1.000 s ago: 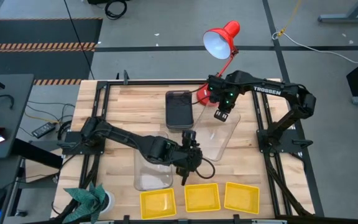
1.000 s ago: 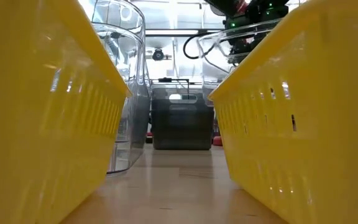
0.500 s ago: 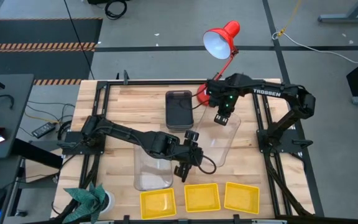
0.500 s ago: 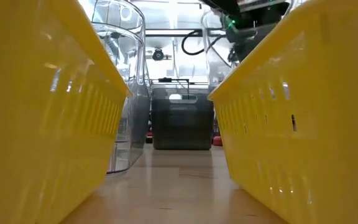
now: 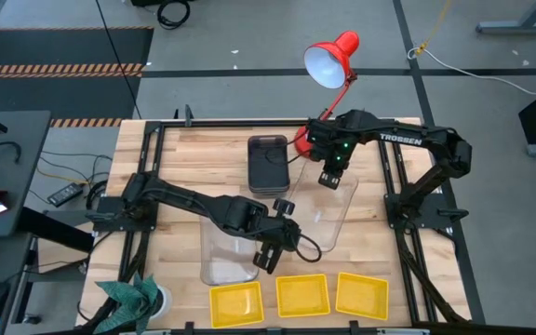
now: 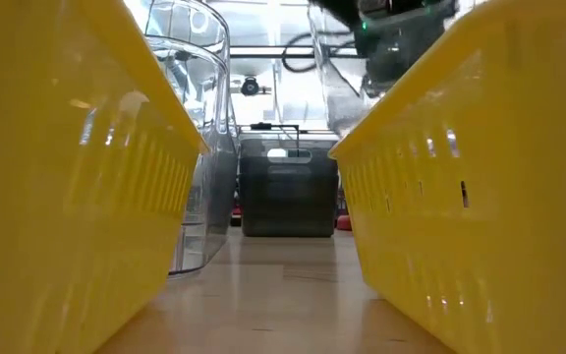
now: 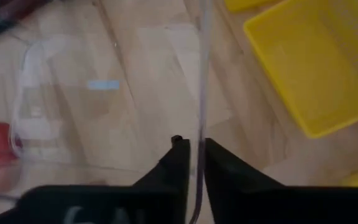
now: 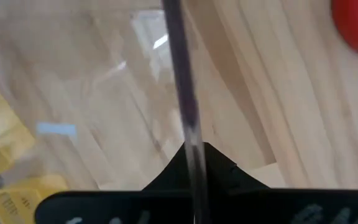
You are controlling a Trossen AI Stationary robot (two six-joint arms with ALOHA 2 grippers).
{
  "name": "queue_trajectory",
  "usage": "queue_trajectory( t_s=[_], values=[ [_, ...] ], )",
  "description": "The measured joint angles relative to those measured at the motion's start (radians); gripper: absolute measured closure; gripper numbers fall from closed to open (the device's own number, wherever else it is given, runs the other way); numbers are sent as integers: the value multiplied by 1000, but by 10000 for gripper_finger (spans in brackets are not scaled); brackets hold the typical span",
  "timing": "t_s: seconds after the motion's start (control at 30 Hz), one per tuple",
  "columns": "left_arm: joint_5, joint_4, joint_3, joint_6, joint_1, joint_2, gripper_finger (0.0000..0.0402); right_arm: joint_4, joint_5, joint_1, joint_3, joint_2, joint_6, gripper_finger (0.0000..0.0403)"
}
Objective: Stack baskets by color
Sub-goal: Stack the right transparent bin on top of the left transparent bins
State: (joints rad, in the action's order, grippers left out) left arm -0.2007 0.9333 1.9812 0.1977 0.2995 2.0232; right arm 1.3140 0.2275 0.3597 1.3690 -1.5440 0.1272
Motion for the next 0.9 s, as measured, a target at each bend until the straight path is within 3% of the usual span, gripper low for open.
queue_trajectory(
  t_s=[0.1,0.33,0.53,0.9],
  values=[
    [15,29,45,-7,14,-1,389,11,-3,-20,61,0,14,396],
    [36,145,163,-116,49,-1,374,15,-47,-84,188,-7,61,396],
    [38,262,259,-226,91,-1,392,-70,-61,-141,217,-10,98,396],
    [43,309,269,-352,134,-2,384,-181,-81,-224,250,-82,116,396]
  ],
)
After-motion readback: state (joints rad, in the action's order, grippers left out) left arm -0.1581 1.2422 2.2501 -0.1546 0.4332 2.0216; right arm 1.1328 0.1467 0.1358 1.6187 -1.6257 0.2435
